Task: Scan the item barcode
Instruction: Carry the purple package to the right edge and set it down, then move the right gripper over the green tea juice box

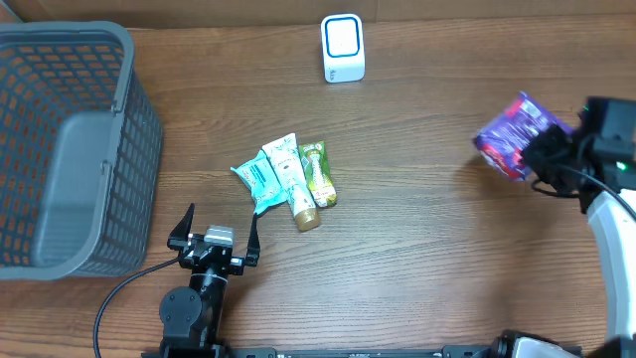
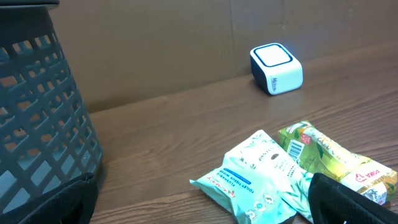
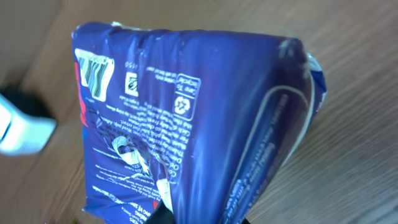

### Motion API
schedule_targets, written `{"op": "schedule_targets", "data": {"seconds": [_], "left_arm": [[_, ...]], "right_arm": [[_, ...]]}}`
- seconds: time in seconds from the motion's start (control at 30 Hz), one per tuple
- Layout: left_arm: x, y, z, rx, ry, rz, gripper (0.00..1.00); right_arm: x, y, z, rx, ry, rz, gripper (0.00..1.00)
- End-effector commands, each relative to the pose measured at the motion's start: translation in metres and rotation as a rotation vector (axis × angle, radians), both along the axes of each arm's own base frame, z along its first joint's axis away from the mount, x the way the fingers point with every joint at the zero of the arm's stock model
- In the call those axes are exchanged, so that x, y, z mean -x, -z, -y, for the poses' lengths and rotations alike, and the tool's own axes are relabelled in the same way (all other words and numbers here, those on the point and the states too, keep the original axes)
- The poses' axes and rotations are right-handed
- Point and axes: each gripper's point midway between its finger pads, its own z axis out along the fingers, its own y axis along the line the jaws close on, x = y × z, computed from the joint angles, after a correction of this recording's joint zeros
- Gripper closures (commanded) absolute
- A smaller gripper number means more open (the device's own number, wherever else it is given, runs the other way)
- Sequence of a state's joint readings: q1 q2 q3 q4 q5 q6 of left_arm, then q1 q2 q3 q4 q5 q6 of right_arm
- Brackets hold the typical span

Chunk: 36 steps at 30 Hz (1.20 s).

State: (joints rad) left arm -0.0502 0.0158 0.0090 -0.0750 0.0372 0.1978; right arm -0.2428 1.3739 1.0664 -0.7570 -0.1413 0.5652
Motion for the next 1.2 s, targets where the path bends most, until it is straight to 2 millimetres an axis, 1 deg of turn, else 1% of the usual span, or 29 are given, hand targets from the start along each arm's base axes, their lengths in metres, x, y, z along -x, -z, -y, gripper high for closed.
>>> {"op": "schedule_targets", "data": {"seconds": [0.0,0.1,0.2,0.27,0.37,0.43,0.5,0.57,0.6,0.67,0.73,0.77,0.8,0.87,0.93,1.0,1.03,1.07,1.1,1.13,1.17], "left_arm": [[0.000,0.001,-0.001,0.003,-0.006,-0.001,0.00],[0.000,0.001,-0.001,0.003,-0.006,-0.001,0.00],[0.000,0.001,-0.001,0.003,-0.006,-0.001,0.00],[0.000,0.001,-0.001,0.003,-0.006,-0.001,0.00],[0.000,0.001,-0.001,0.003,-0.006,-0.001,0.00],[0.000,0.001,-0.001,0.003,-0.006,-0.001,0.00],[0.000,0.001,-0.001,0.003,-0.006,-0.001,0.00],[0.000,0.001,-0.001,0.003,-0.006,-0.001,0.01],[0.000,0.001,-0.001,0.003,-0.006,-0.001,0.00],[0.000,0.001,-0.001,0.003,-0.006,-0.001,0.00],[0.000,0.001,-0.001,0.003,-0.006,-0.001,0.00],[0.000,0.001,-0.001,0.003,-0.006,-0.001,0.00],[0.000,0.001,-0.001,0.003,-0.006,-0.001,0.01],[0.000,0.001,-0.001,0.003,-0.006,-0.001,0.00],[0.000,0.001,-0.001,0.003,-0.006,-0.001,0.00],[0.000,0.001,-0.001,0.003,-0.006,-0.001,0.00],[0.000,0.001,-0.001,0.003,-0.006,-0.001,0.01],[0.000,0.001,-0.001,0.003,-0.006,-0.001,0.00],[0.000,0.001,-0.001,0.003,-0.006,-0.001,0.00],[0.000,0.001,-0.001,0.003,-0.006,-0.001,0.00],[0.000,0.001,-0.001,0.003,-0.006,-0.001,0.00]], "right_arm": [[0.006,0.041,0.014,-0.119,0.107,-0.039,0.96],[0.007,0.069,0.023,-0.142,0.154,-0.063,0.96],[0.007,0.089,0.023,-0.151,0.156,-0.098,0.96],[0.008,0.097,0.023,-0.157,0.157,-0.121,0.96],[0.009,0.100,0.022,-0.159,0.157,-0.131,0.96],[0.010,0.101,0.022,-0.153,0.143,-0.138,0.82],[0.012,0.101,0.021,-0.139,0.115,-0.145,0.73],[0.014,0.100,0.025,-0.121,0.124,-0.157,0.66],[0.013,0.098,0.026,-0.115,0.119,-0.160,0.61],[0.011,0.091,0.026,-0.108,0.092,-0.163,0.53],[0.009,0.077,0.027,-0.077,0.033,-0.173,0.46],[0.009,0.069,0.027,-0.062,0.009,-0.181,0.37],[0.009,0.058,0.030,-0.040,-0.004,-0.196,0.33],[0.008,0.039,0.031,-0.019,-0.042,-0.206,0.33],[0.004,0.016,0.026,-0.009,-0.095,-0.202,0.33],[-0.006,-0.009,0.003,-0.018,-0.238,-0.152,0.31],[-0.010,-0.019,-0.013,-0.034,-0.312,-0.121,0.27],[-0.014,-0.025,-0.027,-0.045,-0.369,-0.097,0.26],[-0.018,-0.030,-0.045,-0.059,-0.432,-0.070,0.25],[-0.021,-0.034,-0.061,-0.069,-0.484,-0.047,0.25],[-0.025,-0.035,-0.081,-0.072,-0.539,-0.029,0.24]]}}
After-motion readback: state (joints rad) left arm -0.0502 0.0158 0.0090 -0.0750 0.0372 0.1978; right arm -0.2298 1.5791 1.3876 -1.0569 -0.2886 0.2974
